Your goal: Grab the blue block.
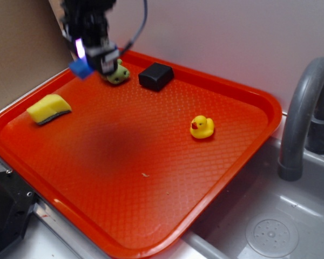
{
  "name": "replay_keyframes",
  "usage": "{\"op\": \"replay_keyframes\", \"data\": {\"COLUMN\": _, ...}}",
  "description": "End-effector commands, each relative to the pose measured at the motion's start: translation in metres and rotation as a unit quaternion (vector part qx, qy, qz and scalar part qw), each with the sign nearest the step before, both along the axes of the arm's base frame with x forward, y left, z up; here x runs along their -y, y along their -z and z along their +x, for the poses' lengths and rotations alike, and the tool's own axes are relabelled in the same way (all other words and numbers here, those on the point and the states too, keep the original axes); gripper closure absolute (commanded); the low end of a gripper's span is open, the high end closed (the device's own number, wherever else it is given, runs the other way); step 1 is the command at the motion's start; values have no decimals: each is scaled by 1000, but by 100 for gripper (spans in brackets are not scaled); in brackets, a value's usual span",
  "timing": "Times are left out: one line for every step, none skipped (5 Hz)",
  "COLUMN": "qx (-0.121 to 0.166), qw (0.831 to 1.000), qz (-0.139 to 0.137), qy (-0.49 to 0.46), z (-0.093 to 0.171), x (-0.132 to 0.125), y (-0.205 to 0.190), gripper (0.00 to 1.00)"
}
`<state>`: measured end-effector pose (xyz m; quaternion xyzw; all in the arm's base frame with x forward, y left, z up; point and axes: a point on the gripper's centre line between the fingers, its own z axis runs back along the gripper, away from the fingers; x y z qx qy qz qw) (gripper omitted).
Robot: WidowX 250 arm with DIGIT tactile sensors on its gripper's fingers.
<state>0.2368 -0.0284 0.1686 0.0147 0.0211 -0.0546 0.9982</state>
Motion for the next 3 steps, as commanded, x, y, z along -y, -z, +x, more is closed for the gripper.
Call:
{"op": "replay_keyframes", "data": {"qx": 37, "qw": 998, "qz": -13, "qy": -40, "z": -9, "x": -10, "y": -34, "gripper": 100}}
{"op": "replay_keyframes", "data": {"qx": 38, "qw": 998, "qz": -10, "qy": -40, "z": -12, "x": -13, "y": -31, "gripper": 100}}
{"op": "replay_keyframes", "data": {"qx": 37, "qw": 999, "qz": -3, "qy": -5, "z": -14, "x": -11, "y": -26, "gripper": 100}}
